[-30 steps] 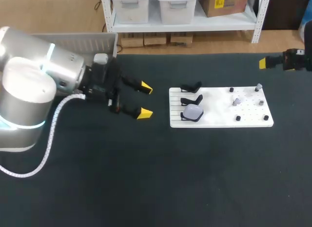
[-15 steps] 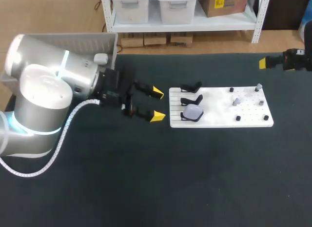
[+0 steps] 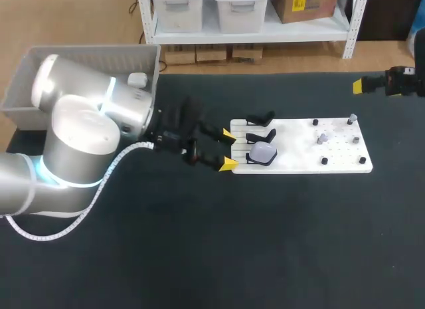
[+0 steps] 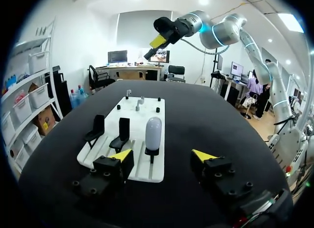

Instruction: Pick up each earbud case from the left stands, insert the matching earbuds, close the lid, and place the case in the box.

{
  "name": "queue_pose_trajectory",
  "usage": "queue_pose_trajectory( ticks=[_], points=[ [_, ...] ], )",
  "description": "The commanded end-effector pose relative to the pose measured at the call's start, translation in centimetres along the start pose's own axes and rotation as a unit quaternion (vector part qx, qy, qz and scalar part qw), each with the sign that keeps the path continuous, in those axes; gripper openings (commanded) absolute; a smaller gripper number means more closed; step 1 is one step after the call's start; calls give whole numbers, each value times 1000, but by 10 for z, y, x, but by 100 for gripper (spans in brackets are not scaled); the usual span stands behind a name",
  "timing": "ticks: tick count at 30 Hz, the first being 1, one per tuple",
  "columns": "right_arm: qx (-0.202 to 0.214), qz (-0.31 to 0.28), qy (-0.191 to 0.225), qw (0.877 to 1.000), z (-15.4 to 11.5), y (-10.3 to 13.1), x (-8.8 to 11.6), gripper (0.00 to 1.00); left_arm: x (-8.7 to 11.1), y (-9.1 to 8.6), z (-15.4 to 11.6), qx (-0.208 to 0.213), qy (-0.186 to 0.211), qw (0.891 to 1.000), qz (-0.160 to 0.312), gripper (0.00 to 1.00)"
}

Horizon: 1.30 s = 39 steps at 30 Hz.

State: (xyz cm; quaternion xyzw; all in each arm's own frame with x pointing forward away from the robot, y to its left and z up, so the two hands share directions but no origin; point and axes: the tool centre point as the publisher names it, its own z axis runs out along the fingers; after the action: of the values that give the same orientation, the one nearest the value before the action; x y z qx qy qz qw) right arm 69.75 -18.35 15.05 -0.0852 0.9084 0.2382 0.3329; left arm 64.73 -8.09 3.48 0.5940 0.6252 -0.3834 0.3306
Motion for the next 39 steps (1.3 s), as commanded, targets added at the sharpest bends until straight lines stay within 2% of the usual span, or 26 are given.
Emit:
queue_pose_trajectory(
  ticks=[1, 10, 15, 16, 18, 26, 29, 39],
  points=[
    [-2, 0, 0, 1000, 1, -1, 0, 100, 0, 7, 11, 5, 4, 1000, 0, 74],
    [-2, 0, 0, 1000, 1, -1, 0, 100, -5, 17, 23, 11, 4, 1000, 7, 70],
    [-2, 0, 0, 1000, 1, -1, 0, 100, -5, 20, 28, 14, 6, 1000, 6, 56],
    [-2, 0, 0, 1000, 1, -1, 0, 100, -5, 20, 29, 15, 6, 1000, 6, 45],
    [-2, 0, 0, 1000, 1, -1, 0, 100, -5, 21, 31, 16, 6, 1000, 6, 38],
    [-2, 0, 0, 1000, 1, -1, 0, 100, -7, 19, 37, 21, 2, 1000, 6, 40],
    [-2, 0, 0, 1000, 1, -1, 0, 100, -8, 18, 39, 23, 0, 1000, 8, 45],
    [-2, 0, 0, 1000, 1, -1, 0, 100, -7, 19, 43, 28, -3, 1000, 6, 46]
  ],
)
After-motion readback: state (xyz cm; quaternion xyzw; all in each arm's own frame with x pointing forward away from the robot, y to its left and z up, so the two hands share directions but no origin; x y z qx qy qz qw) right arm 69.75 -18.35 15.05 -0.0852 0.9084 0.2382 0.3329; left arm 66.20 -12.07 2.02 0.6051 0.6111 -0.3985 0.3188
